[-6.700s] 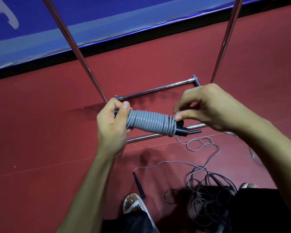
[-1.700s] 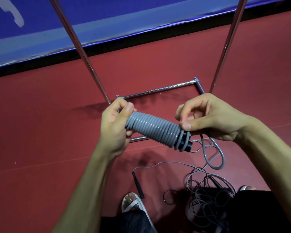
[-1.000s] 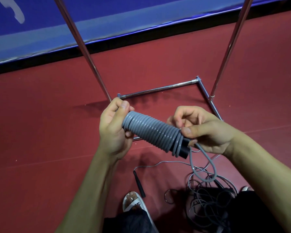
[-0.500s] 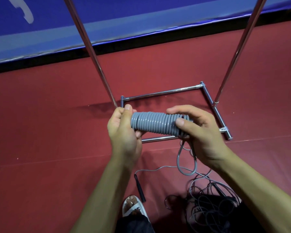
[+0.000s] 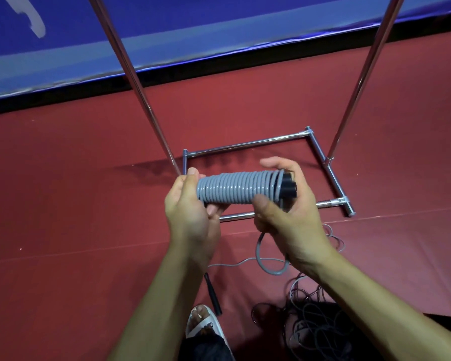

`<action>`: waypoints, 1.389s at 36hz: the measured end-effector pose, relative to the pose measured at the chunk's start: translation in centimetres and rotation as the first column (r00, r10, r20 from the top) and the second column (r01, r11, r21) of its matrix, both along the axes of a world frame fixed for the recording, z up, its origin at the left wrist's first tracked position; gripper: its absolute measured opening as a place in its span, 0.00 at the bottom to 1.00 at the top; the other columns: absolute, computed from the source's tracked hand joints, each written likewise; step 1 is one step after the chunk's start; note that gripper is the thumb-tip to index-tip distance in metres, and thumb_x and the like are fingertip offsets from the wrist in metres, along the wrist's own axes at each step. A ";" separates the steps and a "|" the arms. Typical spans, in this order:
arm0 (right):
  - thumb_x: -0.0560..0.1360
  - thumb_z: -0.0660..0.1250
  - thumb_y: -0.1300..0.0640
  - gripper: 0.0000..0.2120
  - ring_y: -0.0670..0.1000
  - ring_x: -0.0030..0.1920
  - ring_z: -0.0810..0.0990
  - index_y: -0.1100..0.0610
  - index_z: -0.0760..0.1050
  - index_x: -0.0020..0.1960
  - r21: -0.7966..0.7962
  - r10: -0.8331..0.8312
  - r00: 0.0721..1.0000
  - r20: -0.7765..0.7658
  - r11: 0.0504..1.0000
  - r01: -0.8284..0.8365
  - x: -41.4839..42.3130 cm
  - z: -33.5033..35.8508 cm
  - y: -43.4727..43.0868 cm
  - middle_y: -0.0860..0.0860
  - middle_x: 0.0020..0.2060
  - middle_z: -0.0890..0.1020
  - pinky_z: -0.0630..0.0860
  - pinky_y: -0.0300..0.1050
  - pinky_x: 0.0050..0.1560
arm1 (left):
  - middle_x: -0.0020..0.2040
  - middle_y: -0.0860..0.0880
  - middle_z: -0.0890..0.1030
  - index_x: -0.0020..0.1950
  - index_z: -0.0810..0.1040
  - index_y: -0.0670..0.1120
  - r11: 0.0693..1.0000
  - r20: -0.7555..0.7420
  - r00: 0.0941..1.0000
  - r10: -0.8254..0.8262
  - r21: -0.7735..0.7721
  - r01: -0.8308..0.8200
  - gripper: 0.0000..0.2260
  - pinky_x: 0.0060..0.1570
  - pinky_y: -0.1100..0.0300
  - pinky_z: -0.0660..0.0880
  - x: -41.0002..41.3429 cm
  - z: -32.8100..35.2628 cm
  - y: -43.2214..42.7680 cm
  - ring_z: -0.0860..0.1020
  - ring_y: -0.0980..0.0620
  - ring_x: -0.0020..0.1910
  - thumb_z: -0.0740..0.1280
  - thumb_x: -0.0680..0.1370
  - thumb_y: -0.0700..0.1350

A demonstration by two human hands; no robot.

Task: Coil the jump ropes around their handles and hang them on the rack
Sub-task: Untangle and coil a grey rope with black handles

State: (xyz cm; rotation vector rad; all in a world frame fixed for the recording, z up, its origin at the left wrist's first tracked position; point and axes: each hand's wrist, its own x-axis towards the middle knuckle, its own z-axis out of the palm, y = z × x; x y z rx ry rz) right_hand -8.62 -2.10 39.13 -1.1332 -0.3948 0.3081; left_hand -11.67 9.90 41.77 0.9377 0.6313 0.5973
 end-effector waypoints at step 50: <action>0.79 0.60 0.58 0.12 0.52 0.23 0.67 0.48 0.63 0.39 -0.505 -0.351 0.934 -0.063 0.818 0.274 3.0 -1.5 -1.3 0.56 0.26 0.81 0.66 0.46 0.25 | 0.40 0.55 0.82 0.60 0.76 0.45 0.953 -0.018 0.969 -0.244 0.178 0.244 0.13 0.53 0.61 0.79 1.9 -1.1 -1.9 0.80 0.61 0.40 0.61 0.80 0.33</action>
